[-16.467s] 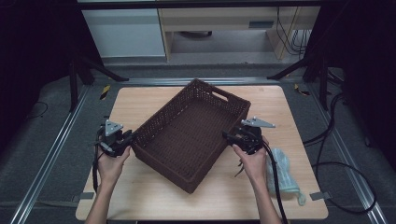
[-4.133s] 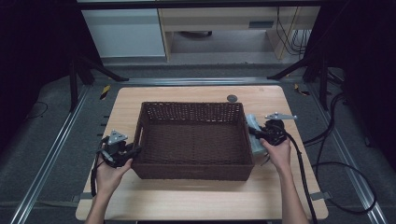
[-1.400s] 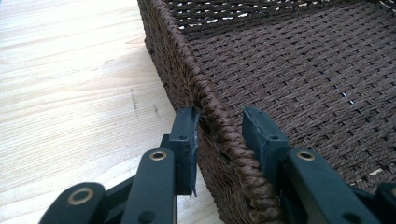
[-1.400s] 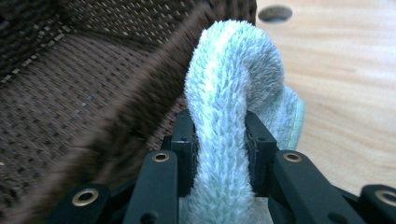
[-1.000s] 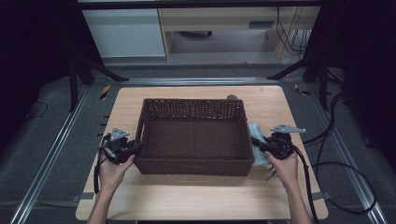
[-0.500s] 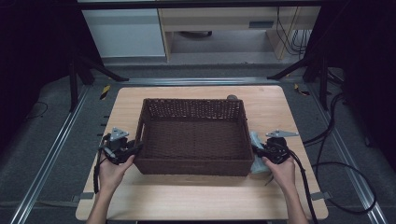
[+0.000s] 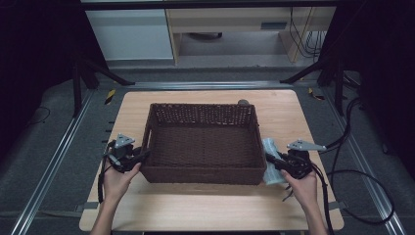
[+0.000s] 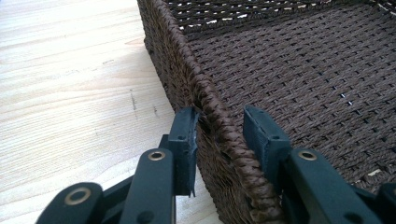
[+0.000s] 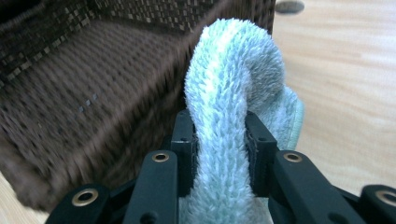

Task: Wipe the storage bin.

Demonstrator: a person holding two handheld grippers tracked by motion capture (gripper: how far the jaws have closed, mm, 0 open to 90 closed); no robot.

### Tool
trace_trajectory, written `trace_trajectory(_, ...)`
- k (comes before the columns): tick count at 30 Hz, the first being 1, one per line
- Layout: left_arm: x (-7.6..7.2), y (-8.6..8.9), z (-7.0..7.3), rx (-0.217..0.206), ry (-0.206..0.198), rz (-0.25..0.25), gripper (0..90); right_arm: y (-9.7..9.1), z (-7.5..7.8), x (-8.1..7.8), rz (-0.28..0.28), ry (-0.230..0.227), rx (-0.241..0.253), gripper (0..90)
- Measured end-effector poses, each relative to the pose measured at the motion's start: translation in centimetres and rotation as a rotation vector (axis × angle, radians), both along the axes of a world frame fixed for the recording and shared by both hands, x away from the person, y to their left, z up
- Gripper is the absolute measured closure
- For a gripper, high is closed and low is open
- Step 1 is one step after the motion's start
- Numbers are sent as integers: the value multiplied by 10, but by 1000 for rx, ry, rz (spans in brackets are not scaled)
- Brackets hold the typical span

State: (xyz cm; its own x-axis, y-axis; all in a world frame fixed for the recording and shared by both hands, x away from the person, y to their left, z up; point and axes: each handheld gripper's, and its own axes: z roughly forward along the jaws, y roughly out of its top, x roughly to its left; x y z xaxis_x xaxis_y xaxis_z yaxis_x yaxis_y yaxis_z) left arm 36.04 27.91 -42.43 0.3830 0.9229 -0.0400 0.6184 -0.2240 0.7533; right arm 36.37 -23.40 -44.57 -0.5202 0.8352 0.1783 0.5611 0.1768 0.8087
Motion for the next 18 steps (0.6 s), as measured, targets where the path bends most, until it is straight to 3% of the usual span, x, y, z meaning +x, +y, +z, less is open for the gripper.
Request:
trace_trajectory(10,-1,0,0,1,-8,-3,634,7,-34,1,8,103,-94,708)
trace_trajectory(12,-1,0,-1,3,-12,1,619,6,-36,1,2,112,-86,708)
trace_trajectory(16,-1,1,-1,3,-15,0,598,2,-27,-5,-2,82,-72,708)
trace_trajectory(18,-1,1,-1,6,-17,-1,587,-3,-17,-9,-12,47,-30,708)
